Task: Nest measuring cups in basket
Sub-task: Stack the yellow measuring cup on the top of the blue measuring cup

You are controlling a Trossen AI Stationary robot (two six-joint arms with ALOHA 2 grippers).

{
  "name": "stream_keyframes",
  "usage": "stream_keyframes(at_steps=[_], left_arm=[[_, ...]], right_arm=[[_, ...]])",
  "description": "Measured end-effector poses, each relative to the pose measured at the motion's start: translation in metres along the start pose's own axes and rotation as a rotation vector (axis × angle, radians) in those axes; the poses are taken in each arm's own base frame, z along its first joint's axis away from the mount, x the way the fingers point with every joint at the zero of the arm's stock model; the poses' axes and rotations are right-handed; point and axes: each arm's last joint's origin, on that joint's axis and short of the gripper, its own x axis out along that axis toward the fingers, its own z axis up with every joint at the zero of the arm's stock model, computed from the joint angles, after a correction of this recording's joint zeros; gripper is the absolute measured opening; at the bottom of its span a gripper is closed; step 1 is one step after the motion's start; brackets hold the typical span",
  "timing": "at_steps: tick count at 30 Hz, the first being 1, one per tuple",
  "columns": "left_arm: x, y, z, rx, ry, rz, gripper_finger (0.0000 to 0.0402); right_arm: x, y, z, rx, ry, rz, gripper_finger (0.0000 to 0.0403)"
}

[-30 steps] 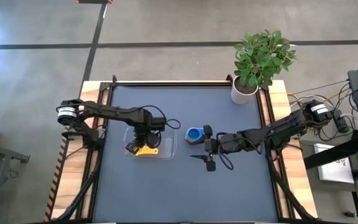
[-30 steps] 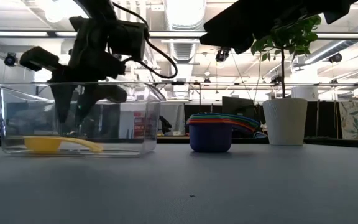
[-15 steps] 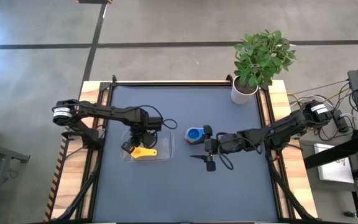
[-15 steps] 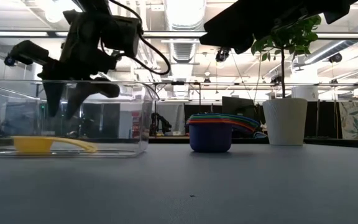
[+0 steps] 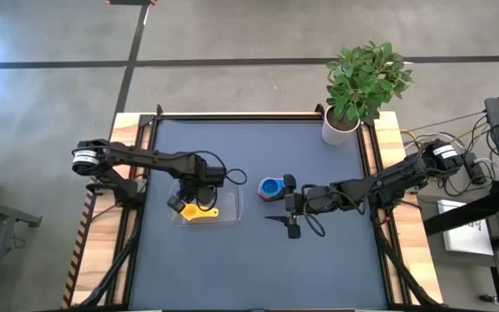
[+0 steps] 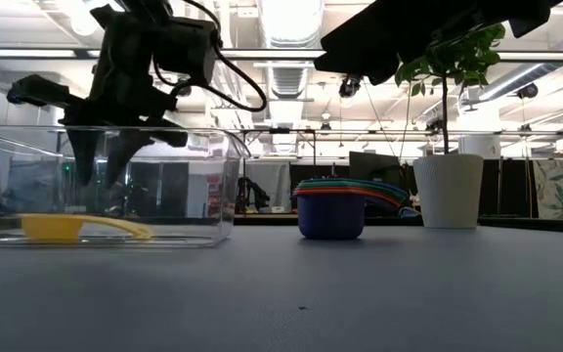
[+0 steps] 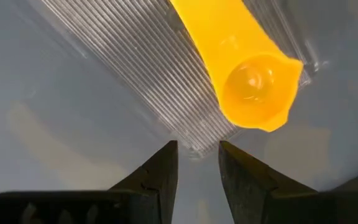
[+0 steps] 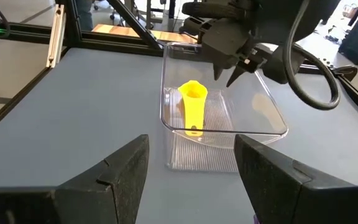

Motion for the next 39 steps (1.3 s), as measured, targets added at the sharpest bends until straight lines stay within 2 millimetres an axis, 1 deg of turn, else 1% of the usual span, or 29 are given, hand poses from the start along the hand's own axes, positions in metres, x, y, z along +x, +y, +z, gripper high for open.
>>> stream_keyframes(at_steps=[4,11,14,19,22,30,33,36,39], left_arm=[[-0.002,-0.008,0.004,0.023,0.013,0.029,0.0095],[-0.003,-0.027,0.016,0.092,0.034,0.073,0.0085],[-0.002,-0.031,0.019,0.098,0.019,0.074,0.0085],[0.009,-0.03,0.019,0.118,-0.006,0.089,0.0096],[0.017,-0.031,0.018,0.149,-0.001,0.087,0.0111],[0.035,-0.03,0.021,0.161,-0.013,0.053,0.0153],[0.038,-0.029,0.022,0.16,-0.025,0.041,0.0165],[0.039,-0.029,0.023,0.16,-0.027,0.035,0.0166],[0.039,-0.027,0.024,0.154,-0.039,0.039,0.0147]], right_arm=[[0.0,0.0,0.0,-0.002,0.0,0.0,0.0226],[0.0,0.0,0.0,-0.003,0.0,0.0,0.0226],[0.0,0.0,0.0,-0.002,0.0,0.0,0.0226],[0.0,0.0,0.0,0.004,0.001,0.0,0.0226],[0.0,0.0,0.0,0.004,0.001,0.0,0.0226],[0.0,0.0,0.0,0.004,0.001,0.0,0.0226],[0.0,0.0,0.0,0.004,0.001,0.0,0.0226],[0.0,0.0,0.0,0.005,0.001,0.0,0.0226],[0.0,0.0,0.0,0.004,0.001,0.0,0.0226]])
